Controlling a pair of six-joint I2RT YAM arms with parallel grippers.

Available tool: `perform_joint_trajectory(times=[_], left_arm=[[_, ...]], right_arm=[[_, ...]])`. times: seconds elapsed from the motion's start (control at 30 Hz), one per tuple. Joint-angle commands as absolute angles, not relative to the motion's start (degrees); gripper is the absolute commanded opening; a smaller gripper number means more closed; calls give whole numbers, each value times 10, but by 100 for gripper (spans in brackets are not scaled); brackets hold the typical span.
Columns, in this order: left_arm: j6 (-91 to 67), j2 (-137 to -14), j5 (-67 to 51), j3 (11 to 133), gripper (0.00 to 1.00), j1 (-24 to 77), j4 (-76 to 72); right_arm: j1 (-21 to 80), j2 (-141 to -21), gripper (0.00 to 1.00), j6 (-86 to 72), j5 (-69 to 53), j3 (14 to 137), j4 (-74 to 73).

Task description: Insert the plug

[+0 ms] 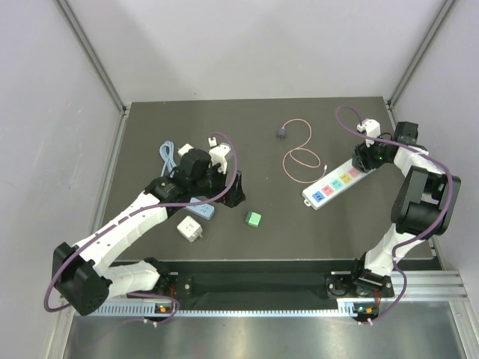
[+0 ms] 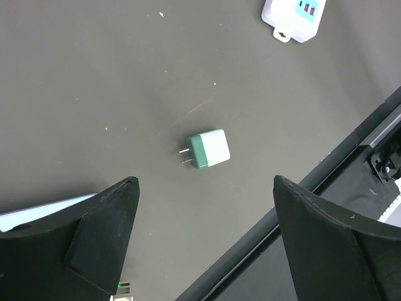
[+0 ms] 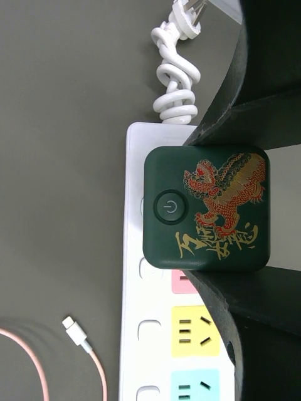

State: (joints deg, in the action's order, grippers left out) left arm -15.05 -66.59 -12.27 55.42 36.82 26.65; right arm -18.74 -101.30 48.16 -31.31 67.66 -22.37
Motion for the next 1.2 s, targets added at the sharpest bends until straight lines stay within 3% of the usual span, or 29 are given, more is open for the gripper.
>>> perform_joint_trajectory(times=[0.0,0.2,0.6,0.67,1.17], left_arm=[[-144,-649,-115,575,92,371,260],[-144,-642,-113,572,93,370,258],[-142,-635,-109,571,93,370,254],[-142,-635,-111,571,93,371,254],[-143,-634,-110,570,93,370,252]], right_arm=[[-187,-1003,39,491,-265,696,-302],[-187,-997,53,485,-294,733,-318],[-188,-983,60,487,-314,748,-334],[-187,-977,70,487,-316,745,-335],[-187,-936,75,476,-314,782,-348]])
